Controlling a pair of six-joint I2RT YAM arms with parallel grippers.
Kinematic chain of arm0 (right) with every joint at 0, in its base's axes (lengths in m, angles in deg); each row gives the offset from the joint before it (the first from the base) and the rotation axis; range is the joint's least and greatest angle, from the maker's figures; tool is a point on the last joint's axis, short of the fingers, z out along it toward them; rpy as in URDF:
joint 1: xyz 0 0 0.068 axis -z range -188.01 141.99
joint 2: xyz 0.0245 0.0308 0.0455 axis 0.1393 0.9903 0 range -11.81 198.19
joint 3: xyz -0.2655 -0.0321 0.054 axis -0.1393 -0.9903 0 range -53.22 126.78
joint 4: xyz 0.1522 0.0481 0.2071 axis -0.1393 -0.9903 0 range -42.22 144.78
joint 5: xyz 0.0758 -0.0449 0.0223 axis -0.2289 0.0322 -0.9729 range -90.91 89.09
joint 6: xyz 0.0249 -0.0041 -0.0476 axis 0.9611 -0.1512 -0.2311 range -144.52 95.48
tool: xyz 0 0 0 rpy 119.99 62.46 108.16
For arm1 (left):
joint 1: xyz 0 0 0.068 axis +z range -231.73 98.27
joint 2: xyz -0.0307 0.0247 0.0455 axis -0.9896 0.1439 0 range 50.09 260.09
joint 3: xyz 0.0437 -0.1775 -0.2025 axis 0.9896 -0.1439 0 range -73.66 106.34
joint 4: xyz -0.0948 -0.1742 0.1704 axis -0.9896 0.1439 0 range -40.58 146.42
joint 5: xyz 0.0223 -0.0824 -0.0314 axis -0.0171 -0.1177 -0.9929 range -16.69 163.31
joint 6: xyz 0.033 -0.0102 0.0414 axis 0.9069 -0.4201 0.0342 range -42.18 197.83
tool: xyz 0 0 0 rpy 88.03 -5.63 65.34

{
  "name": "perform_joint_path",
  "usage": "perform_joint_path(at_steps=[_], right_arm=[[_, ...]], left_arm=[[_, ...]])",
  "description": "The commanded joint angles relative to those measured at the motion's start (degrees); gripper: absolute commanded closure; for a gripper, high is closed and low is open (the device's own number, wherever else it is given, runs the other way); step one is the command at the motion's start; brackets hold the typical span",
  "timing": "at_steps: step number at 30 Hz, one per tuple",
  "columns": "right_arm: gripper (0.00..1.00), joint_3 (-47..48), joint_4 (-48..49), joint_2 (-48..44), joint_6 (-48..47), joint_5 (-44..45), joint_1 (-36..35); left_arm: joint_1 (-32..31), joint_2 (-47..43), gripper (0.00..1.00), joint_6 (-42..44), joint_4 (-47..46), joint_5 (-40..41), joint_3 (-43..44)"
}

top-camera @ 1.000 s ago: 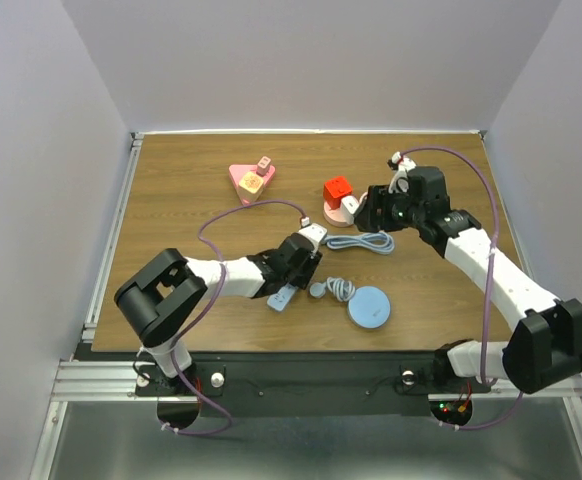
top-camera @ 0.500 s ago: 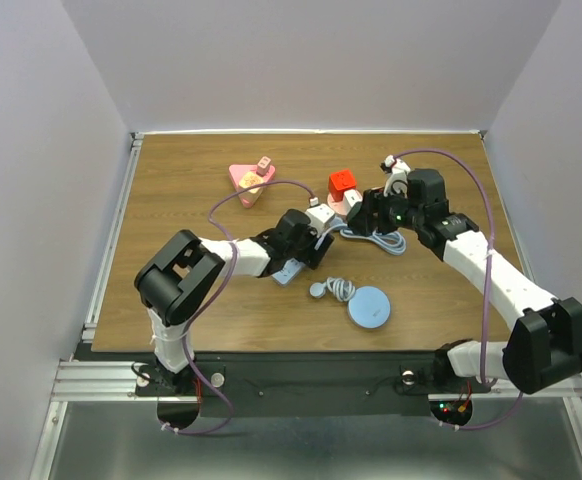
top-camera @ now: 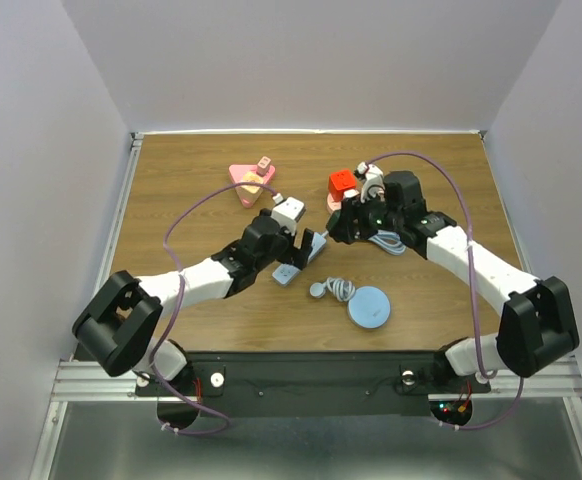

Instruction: Insert the plug

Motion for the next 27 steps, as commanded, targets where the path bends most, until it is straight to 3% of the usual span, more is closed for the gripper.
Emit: perform_joint_path(at_steps=[1,6,18,27], right_arm=[[0.99,3.8,6.1,2.0,-1.5,-0.7,-2.9],[1.00,5.1,7.0,5.4,-3.7,0.0,-5.3],[1.00,9.2,8.3,15.2,-6.3,1.5,-10.9],[1.00,10.0,9.5,19.4,-7.1,2.6,-11.8]], left_arm=[[0.5,-4.0,0.01,-7.5,3.9,3.6,-6.0],[2.0,-4.8,0.02,-16.3,8.0,1.9,-8.7],[4.0,-5.7,0.02,-23.8,5.9,1.0,-14.0],[5.9,-5.1,0.16,-24.4,4.2,-0.2,-15.6]])
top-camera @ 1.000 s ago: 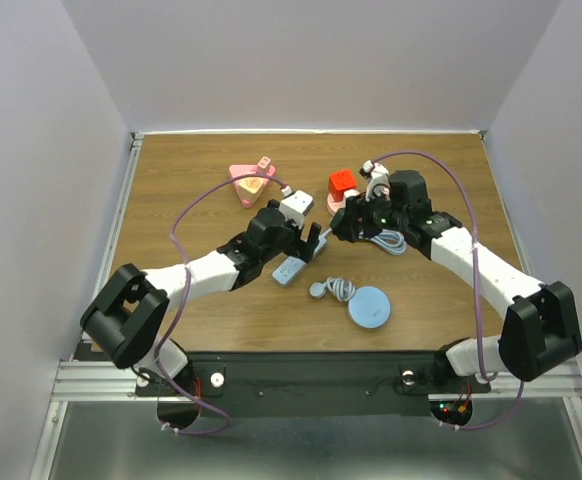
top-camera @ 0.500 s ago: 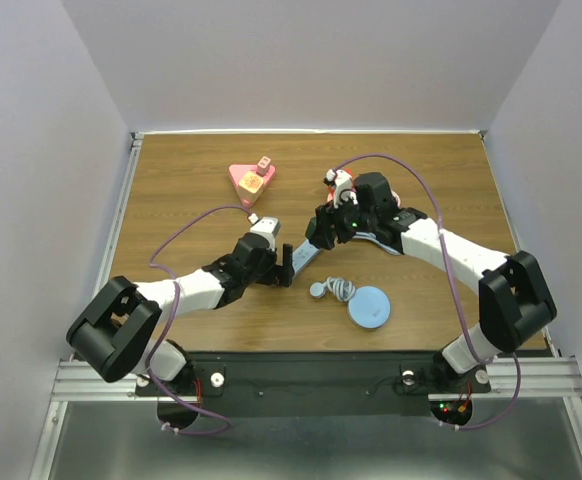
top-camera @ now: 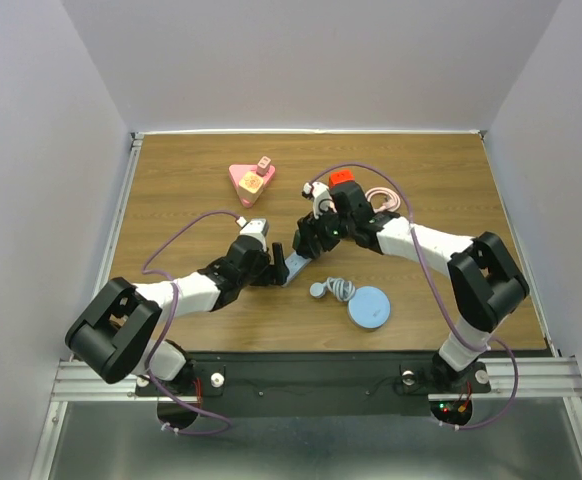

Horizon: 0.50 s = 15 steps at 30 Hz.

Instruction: Insert the plug

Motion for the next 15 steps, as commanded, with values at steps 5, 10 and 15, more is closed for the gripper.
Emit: perform_joint_path(at_steps=[5,10,15], right_arm=[[1.00,3.4,5.1,2.1,-3.0,2.0,-0.5],[1.00,3.2,5.5,2.7,-3.4,2.2,-0.6],[1.00,3.4,5.4,3.5,-3.2,2.2,-0.5]], left_arm=[[1.0,-0.7,0.23,-0.5,-1.8,-1.5,-1.7],[1.1,-0.2,0.30,-0.5,-1.8,-1.8,-1.8],[1.2,-0.1,0.34,-0.4,-1.6,-1.8,-2.1]])
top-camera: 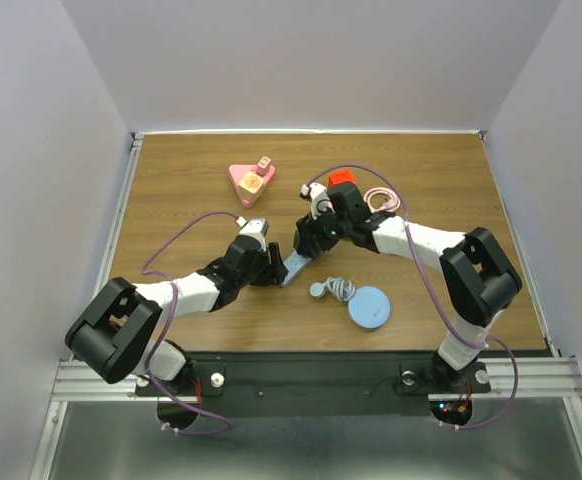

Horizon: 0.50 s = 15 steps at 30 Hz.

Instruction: Insert the plug

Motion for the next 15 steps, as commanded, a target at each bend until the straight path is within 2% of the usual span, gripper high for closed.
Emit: perform_joint_path(at_steps=[1,5,15], right_arm=[[1.00,2.7,4.3,0.5,-0.8,0.2,-0.5],[1.00,2.2,6.3,0.7,-0.3,0.1,-0.5],[1.00,1.2,7.2,0.4,0.4,0.1,-1.0]], left_arm=[[0.4,-0.2,0.34,0.4,0.6,0.7,-1.2],[0.4,-0.4,0.39,-0.1,0.7,0.7,-1.6],[0.6,-0.9,0.39,-1.0,0.2,-1.1,-2.5]])
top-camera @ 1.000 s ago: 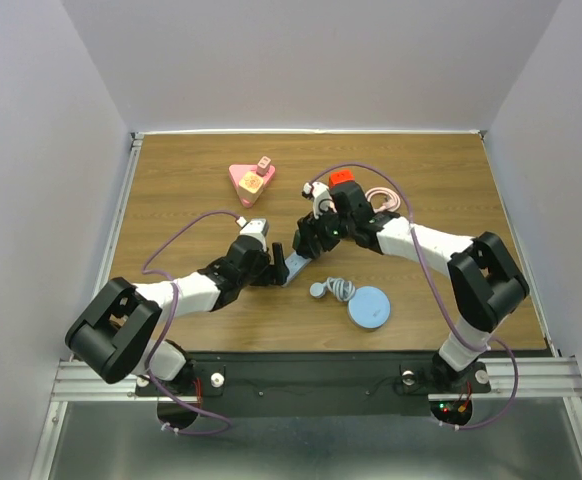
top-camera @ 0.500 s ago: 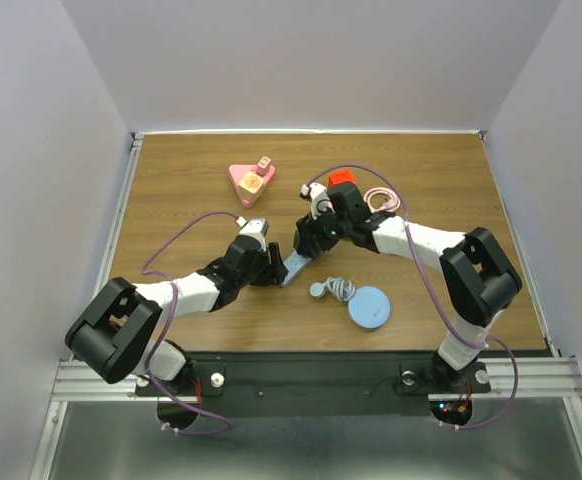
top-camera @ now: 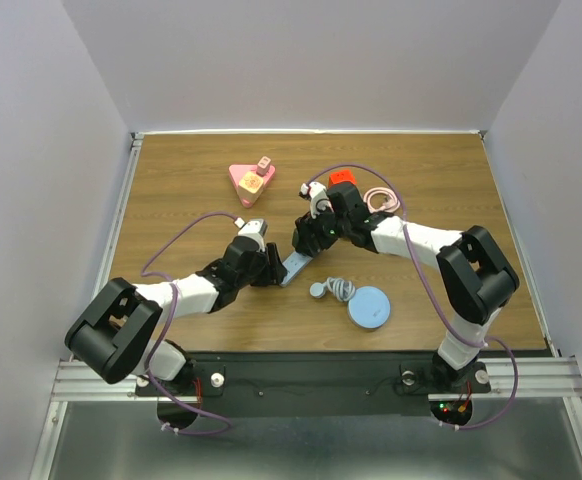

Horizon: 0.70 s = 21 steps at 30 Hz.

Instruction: Insert the plug

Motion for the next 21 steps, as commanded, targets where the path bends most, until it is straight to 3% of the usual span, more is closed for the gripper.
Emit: perform_joint_path(at_steps=[1,21], right_arm=[[1.00,1.1,4.5,-1.1,0.2,-0.2,-1.1],[1.00,-0.2,5.1,-3.4,3.8,3.2,-2.4]], left_arm=[[0.3,-0.9,0.39,0.1,1.9,0.2,-1.7],[0.7,-0.9,0.41,0.4,2.0,-0.5,-1.7]])
